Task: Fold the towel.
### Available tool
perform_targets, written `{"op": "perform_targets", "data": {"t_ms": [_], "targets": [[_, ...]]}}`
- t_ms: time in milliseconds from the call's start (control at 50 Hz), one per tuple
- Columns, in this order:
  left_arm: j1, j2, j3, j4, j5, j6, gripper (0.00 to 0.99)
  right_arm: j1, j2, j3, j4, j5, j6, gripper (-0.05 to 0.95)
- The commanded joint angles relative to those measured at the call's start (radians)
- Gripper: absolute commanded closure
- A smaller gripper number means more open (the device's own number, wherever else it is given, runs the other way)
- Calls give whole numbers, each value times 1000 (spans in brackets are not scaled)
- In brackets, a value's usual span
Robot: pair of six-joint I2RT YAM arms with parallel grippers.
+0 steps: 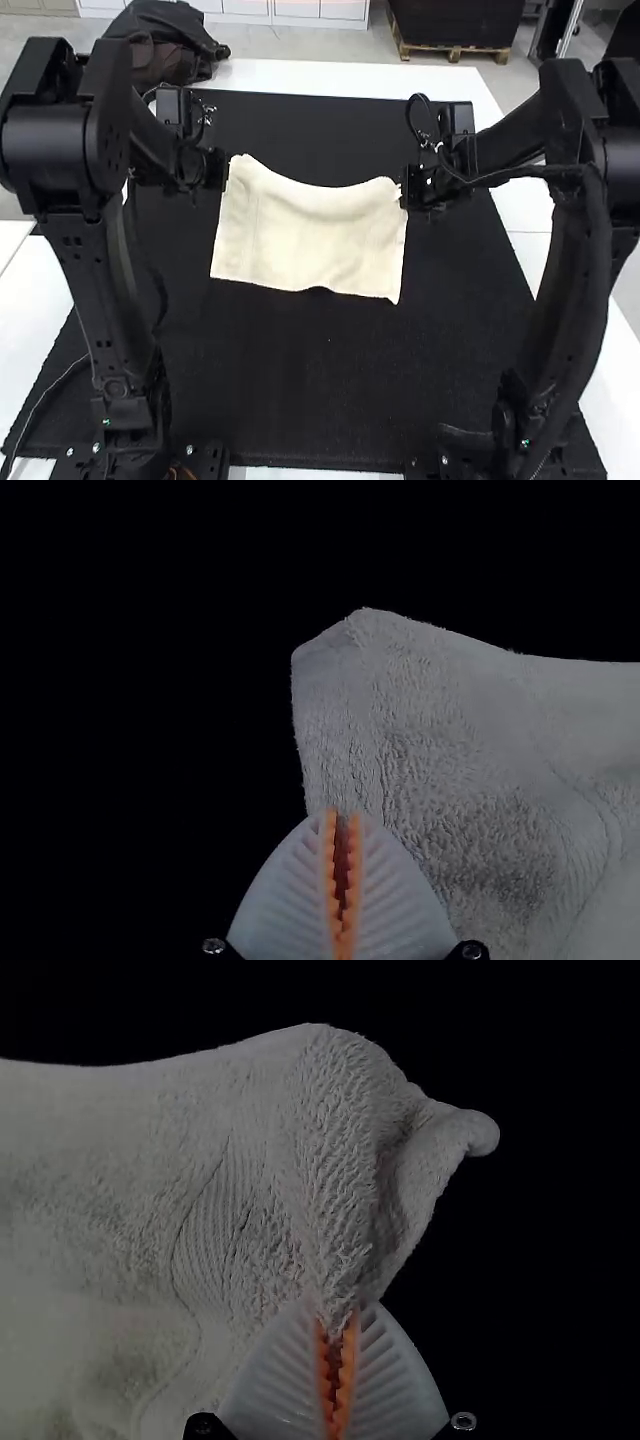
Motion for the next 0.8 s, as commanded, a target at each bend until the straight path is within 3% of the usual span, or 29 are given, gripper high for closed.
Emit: {"op": "perform_targets", "data": {"t_ms": [0, 200, 500, 780], "targets": [[11, -49, -17, 4, 15, -6, 975, -11, -62, -6, -4, -30, -19, 923], [17, -75, -58, 13, 15, -1, 975, -17, -80, -29, -27, -55, -29, 923], [68, -122, -93, 8, 35, 16, 975, -26, -120, -73, -39, -59, -35, 925], [72, -164, -118, -18, 50, 29, 975, -26, -125, -102, -114, -84, -78, 925]]}}
